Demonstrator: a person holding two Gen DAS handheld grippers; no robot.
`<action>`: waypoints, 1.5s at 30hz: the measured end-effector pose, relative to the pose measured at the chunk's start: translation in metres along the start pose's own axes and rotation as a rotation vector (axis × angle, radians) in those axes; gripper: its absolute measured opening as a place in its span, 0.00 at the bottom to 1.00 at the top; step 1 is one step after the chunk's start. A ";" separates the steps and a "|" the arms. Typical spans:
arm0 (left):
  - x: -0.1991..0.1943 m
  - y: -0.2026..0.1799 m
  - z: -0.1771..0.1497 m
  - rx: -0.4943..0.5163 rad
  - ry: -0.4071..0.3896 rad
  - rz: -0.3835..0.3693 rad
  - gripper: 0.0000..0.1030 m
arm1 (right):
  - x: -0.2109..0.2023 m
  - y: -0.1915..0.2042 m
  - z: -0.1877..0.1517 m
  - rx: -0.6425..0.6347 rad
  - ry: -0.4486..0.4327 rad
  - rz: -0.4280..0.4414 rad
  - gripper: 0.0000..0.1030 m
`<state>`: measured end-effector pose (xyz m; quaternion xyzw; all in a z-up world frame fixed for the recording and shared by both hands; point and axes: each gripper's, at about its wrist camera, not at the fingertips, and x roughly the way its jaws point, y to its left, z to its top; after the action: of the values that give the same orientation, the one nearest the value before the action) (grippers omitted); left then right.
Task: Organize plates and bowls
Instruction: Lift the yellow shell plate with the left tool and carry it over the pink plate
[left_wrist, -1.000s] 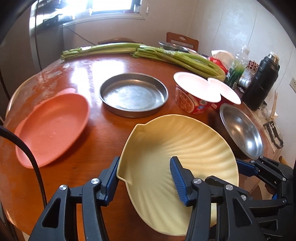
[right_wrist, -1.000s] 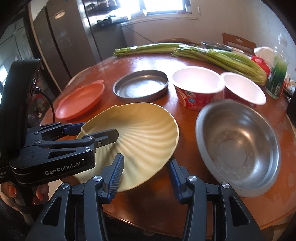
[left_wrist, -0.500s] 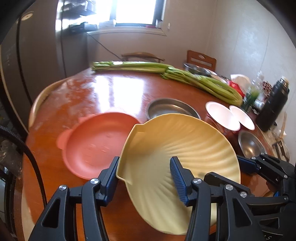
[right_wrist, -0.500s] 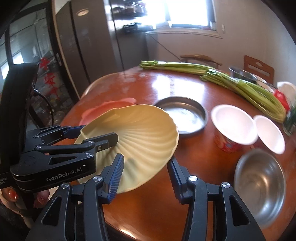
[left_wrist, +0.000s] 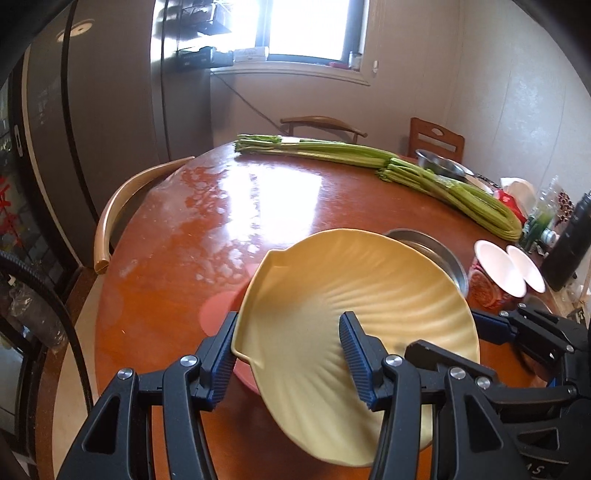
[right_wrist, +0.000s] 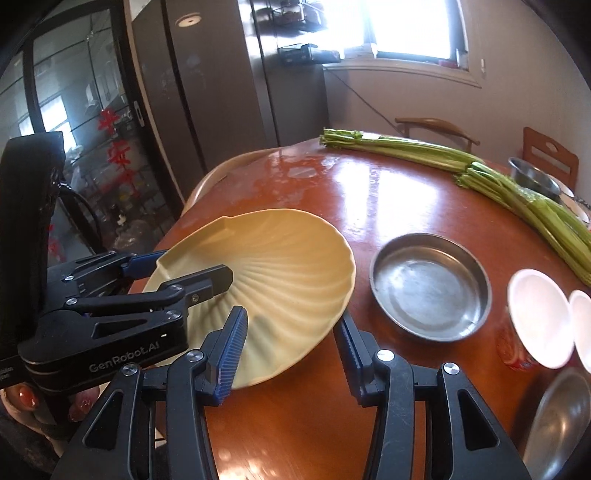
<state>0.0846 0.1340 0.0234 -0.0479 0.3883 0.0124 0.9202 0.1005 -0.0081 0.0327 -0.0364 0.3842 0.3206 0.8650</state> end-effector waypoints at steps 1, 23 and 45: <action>0.002 0.004 0.002 0.000 0.002 0.002 0.52 | 0.005 0.002 0.002 0.002 0.006 0.002 0.49; 0.058 0.034 0.006 -0.003 0.042 0.022 0.52 | 0.046 0.012 -0.005 0.018 0.094 -0.005 0.49; 0.064 0.048 0.011 -0.052 0.037 0.029 0.52 | 0.047 0.012 -0.005 0.004 0.081 -0.025 0.49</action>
<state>0.1347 0.1816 -0.0185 -0.0662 0.4054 0.0349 0.9111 0.1138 0.0246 -0.0008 -0.0523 0.4193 0.3073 0.8526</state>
